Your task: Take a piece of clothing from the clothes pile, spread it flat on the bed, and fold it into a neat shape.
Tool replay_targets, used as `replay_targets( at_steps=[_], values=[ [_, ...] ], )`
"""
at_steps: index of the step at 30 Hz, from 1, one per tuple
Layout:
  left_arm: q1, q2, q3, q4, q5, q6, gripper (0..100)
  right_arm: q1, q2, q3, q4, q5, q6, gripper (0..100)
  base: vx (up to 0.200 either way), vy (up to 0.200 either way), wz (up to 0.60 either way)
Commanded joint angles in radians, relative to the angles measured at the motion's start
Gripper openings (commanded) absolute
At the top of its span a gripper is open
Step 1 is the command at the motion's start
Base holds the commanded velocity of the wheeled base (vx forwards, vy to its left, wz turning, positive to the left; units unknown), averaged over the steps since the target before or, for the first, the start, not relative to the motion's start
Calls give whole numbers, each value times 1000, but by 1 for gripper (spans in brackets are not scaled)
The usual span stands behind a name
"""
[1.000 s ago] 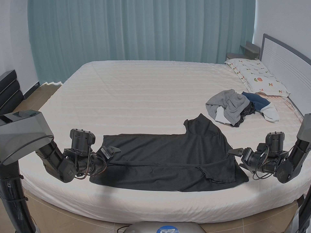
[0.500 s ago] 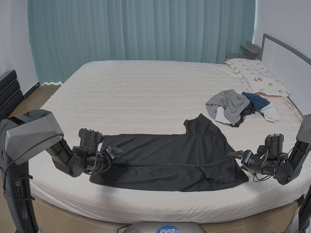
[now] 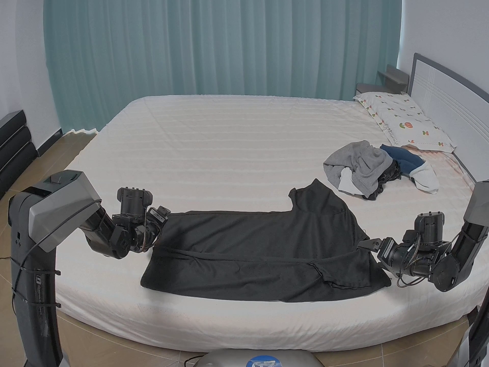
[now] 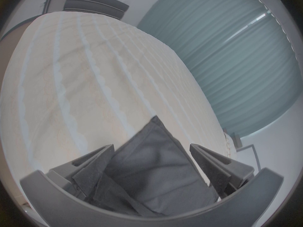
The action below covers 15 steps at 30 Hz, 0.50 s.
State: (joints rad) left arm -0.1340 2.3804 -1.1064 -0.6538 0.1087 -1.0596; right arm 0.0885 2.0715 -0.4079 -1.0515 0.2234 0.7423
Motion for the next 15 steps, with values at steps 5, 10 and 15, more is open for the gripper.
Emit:
replay_targets(
  at_steps=[5, 10, 15],
  values=[
    [42, -37, 16, 2, -75, -11, 100, 0, 4, 3, -1, -1, 0, 100, 0, 0, 0],
    [50, -67, 79, 10, -182, 70, 100, -1, 2, 3, -1, -4, 0, 100, 0, 0, 0],
    [45, -67, 134, 13, -196, 179, 100, -1, 4, 4, -1, -6, -1, 100, 0, 0, 0]
  ],
)
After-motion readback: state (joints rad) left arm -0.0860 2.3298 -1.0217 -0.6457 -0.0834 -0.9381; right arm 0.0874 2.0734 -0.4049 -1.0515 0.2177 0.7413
